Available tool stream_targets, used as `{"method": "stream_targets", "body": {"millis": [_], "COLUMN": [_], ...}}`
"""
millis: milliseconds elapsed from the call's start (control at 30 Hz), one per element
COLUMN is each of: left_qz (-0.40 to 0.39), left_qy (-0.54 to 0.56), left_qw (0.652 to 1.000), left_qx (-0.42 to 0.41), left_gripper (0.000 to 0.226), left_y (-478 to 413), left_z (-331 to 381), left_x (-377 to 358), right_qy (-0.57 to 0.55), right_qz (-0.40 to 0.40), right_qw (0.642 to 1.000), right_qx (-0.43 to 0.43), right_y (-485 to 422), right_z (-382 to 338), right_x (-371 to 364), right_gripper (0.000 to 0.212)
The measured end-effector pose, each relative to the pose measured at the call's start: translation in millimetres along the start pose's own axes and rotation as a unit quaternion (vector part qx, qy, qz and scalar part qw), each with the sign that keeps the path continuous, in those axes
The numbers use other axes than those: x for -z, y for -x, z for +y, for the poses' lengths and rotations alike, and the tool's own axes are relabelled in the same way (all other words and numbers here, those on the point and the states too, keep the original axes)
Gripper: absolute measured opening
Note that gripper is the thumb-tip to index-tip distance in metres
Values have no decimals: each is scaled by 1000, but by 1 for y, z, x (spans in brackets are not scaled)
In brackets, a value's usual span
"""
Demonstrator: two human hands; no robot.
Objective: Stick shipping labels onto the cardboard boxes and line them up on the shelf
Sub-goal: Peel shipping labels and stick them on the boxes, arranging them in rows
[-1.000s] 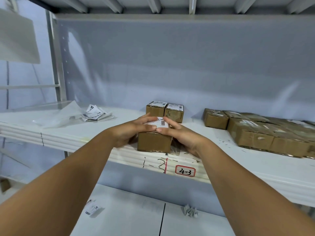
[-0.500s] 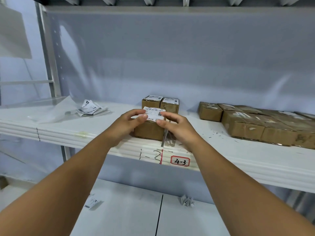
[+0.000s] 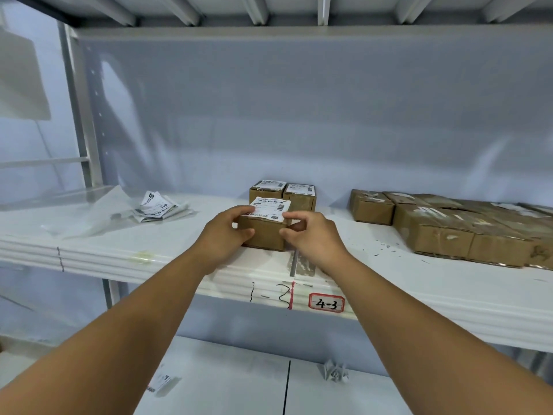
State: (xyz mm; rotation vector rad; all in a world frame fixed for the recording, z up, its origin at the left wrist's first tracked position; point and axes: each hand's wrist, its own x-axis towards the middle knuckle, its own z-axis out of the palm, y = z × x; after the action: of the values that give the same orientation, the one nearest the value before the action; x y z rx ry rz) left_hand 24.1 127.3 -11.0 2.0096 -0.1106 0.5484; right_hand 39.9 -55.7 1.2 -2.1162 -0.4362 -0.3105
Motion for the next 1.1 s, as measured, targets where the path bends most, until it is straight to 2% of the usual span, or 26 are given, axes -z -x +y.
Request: {"method": "stream_targets", "body": {"millis": [100,200,300,467,567,700,800,867,967,1000,1033,1100], "left_qz": [2,40,63,70,60,73,109,141,154,140,101,-16], "left_qy": [-16,-57,-130,-154,-183,-211,-254,-302,-338,-334,-320,-272], "left_qw": [1000,998,989,985,981,973,953,920,871,869,883,920], "left_qx": [18,12,-6,-18,-24,-64,-123,-207,-321,-336,-329,-284], "left_gripper": [36,38,41,40,43,54,55,44,36,34,35,42], "left_y": [-15,-28,-39,-44,-43,-38,-29,-25,-23,-25,-26,-29], "left_z": [-5,-12,-16,-19,-19,-15,-8,-4,11,16,23,38], "left_x": [4,3,-6,-8,-9,-12,-16,-18,-23,-27,-34,-55], "right_qy": [56,70,88,66,30,53,48,30,43,54,65,97], "right_qz": [-2,-1,20,20,1,-21,-26,4,63,73,81,99], "right_qw": [998,997,996,997,999,998,998,999,995,993,992,986], "right_qx": [-7,-14,-27,-31,-18,2,-9,-31,-64,-71,-78,-91], "right_y": [-20,-39,-53,-64,-59,-55,-49,-44,-46,-48,-51,-53], "right_z": [-7,-6,0,8,14,15,10,7,9,12,17,35], "right_x": [-6,-17,-27,-29,-28,-28,-27,-22,-8,-2,6,25], "right_gripper": [35,33,33,32,37,50,68,65,50,45,40,33]}}
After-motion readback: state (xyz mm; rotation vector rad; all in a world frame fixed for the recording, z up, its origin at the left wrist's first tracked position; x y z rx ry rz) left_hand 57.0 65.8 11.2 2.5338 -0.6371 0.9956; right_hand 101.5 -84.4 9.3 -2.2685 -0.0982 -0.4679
